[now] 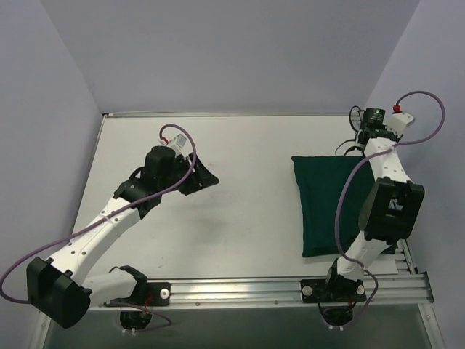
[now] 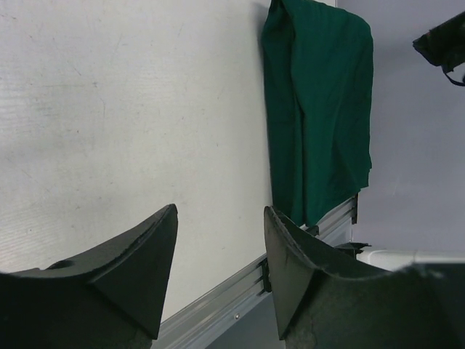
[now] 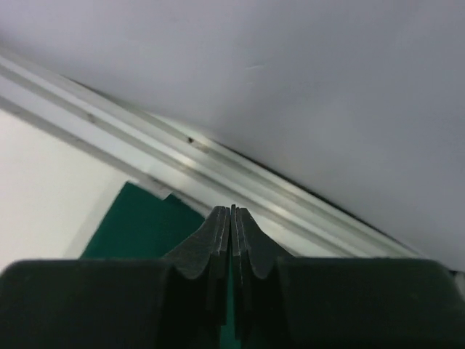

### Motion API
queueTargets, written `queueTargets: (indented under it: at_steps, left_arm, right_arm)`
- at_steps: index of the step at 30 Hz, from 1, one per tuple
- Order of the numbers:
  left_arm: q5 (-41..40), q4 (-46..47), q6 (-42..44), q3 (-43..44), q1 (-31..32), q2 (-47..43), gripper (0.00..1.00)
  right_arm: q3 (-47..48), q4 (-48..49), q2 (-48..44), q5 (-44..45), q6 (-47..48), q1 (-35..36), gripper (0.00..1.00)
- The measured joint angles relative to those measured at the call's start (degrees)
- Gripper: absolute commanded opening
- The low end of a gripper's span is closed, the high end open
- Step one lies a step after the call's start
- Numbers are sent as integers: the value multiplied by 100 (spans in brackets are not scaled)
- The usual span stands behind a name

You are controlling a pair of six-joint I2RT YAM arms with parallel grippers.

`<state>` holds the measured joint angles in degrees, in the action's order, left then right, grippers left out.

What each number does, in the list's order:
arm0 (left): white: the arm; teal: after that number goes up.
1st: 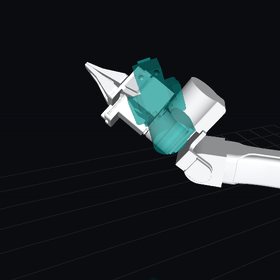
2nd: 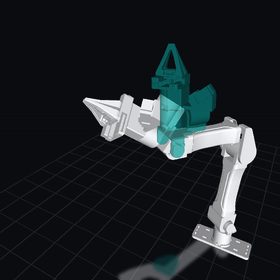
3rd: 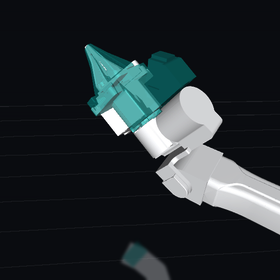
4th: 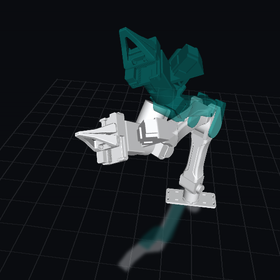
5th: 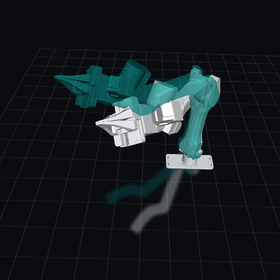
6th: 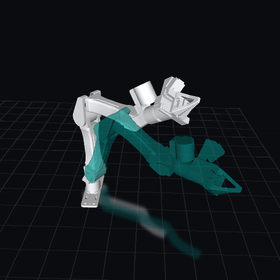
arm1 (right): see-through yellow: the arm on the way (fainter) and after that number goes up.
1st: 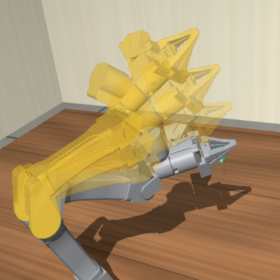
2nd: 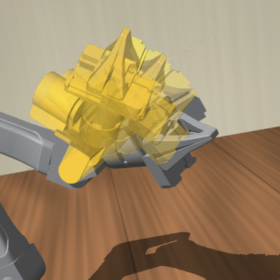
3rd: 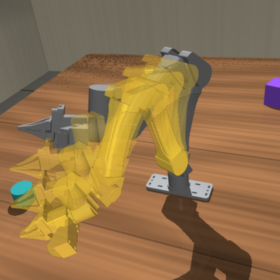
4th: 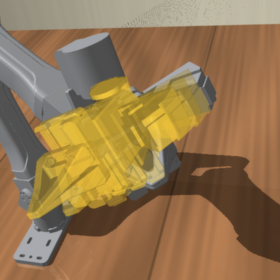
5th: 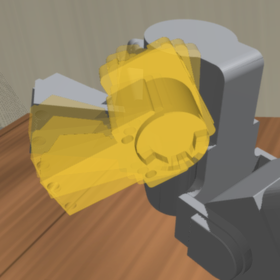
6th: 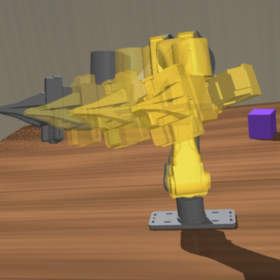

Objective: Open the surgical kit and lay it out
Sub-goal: Move the surgical kit at the center of the board.

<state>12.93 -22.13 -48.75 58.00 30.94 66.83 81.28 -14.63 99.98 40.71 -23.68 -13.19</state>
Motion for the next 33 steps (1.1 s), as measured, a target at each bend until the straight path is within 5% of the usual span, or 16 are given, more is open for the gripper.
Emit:
queueTargets:
  at_steps: [12, 22, 33]
  left_arm:
    - [254, 210, 131, 0, 4, 33, 64]
    - [299, 212, 192, 0, 4, 59, 64]
    - [214, -59, 319, 39, -39, 48, 64]
  right_arm:
    - [219, 216, 1517, 251, 730, -398, 0]
    - [549, 236, 1991, -721, 997, -369, 0]
    - [898, 573, 2367, -1735, 730, 990, 0]
